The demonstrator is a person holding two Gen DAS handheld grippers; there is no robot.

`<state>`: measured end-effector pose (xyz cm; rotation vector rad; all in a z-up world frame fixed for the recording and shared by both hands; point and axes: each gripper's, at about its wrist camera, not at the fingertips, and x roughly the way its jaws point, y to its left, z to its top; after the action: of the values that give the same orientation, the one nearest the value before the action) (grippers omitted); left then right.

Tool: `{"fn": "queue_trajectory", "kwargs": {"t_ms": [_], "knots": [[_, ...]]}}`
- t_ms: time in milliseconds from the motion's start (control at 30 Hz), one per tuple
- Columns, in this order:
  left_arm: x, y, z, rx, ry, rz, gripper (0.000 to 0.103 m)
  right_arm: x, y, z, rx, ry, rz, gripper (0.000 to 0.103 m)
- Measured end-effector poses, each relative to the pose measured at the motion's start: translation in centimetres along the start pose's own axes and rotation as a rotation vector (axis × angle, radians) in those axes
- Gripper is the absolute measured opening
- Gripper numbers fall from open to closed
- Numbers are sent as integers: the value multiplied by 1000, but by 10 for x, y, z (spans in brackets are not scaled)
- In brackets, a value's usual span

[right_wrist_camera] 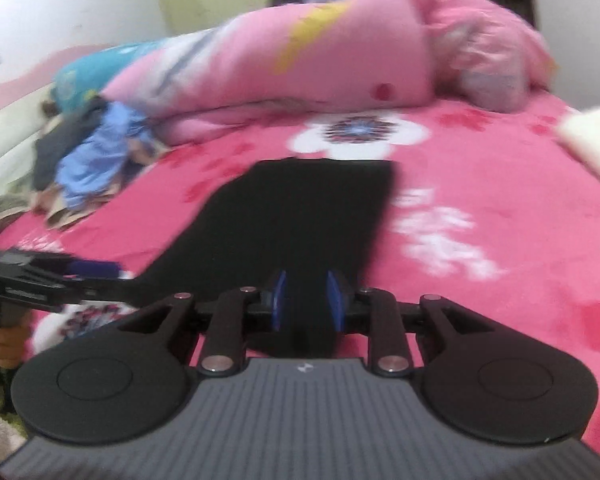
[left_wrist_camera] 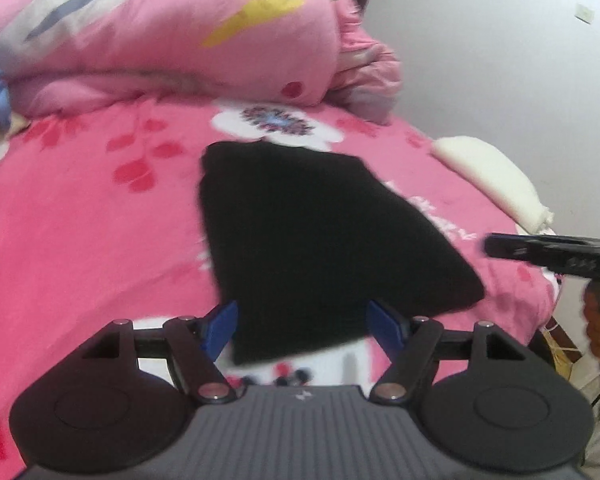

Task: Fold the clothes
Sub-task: 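Open the right gripper to release the shirt and withdraw both grippers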

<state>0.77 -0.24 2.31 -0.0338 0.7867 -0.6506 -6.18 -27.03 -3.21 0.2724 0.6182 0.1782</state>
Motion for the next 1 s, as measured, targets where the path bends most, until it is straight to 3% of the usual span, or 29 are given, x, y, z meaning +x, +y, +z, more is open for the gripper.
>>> {"fn": "queue_trajectory", "kwargs": {"t_ms": [100,233,300,433,567,633,733,867,1000], "knots": [[18,-9,-12,40,49,14,74,25,6,-13,-33,85,-37,22],[1,-3,-37,76,38,38,74,-8,5,-35,21,89,-47,22],[-9,2,-42,67,44,50,74,-22,0,-39,63,102,-95,22],[-17,1,-35,60,21,47,75,-30,8,-27,83,33,-88,23],[-8,-12,-21,82,-13,24,77,-10,32,-9,29,-35,-61,24],[6,-15,-20,71,-3,16,77,6,35,-7,18,-29,-71,24],[17,-13,-26,52,26,9,77,20,33,-17,17,60,-98,24],[-1,-12,-38,65,24,13,77,-5,37,-33,-26,97,-67,26],[-10,-18,-30,119,-14,-12,77,-17,30,-19,14,42,-92,27]]}}
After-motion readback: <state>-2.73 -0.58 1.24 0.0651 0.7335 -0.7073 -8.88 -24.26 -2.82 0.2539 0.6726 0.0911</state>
